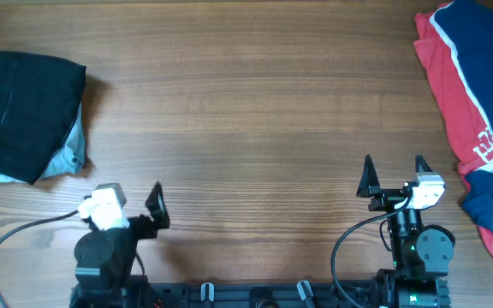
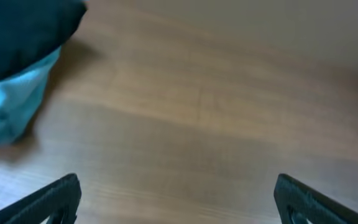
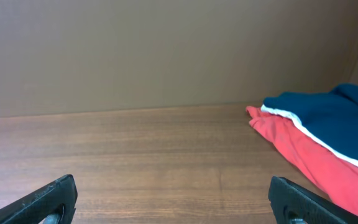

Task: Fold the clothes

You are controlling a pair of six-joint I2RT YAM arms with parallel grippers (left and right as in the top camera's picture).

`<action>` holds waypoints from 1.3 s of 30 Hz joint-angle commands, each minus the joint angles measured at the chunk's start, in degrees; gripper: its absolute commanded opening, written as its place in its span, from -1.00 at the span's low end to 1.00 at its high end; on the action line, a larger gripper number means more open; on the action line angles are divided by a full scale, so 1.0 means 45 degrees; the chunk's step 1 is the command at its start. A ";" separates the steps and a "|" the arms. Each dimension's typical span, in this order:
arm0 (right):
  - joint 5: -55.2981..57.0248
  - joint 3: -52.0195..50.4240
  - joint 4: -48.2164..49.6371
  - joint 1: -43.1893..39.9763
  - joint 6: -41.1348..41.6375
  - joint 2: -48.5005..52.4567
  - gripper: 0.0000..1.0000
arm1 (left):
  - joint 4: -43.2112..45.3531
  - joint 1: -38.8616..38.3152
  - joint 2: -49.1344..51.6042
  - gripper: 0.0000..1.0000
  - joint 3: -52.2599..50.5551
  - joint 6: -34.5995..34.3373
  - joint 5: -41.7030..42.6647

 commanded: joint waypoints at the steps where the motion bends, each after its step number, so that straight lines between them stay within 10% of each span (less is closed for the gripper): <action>1: 0.0228 -0.0019 0.0029 -0.0019 0.0219 -0.0126 0.99 | 0.2351 -0.0180 -0.0238 1.00 -0.1389 0.0481 0.0335; 15: 0.0228 -0.0019 0.0029 -0.0019 0.0219 -0.0126 0.99 | 0.7203 -0.0209 -0.0238 0.99 -0.3298 0.4959 0.1005; 39: 0.0228 -0.0019 0.0029 -0.0019 0.0219 -0.0126 0.99 | 0.6863 0.0461 -0.0233 1.00 -0.3293 0.3143 0.0957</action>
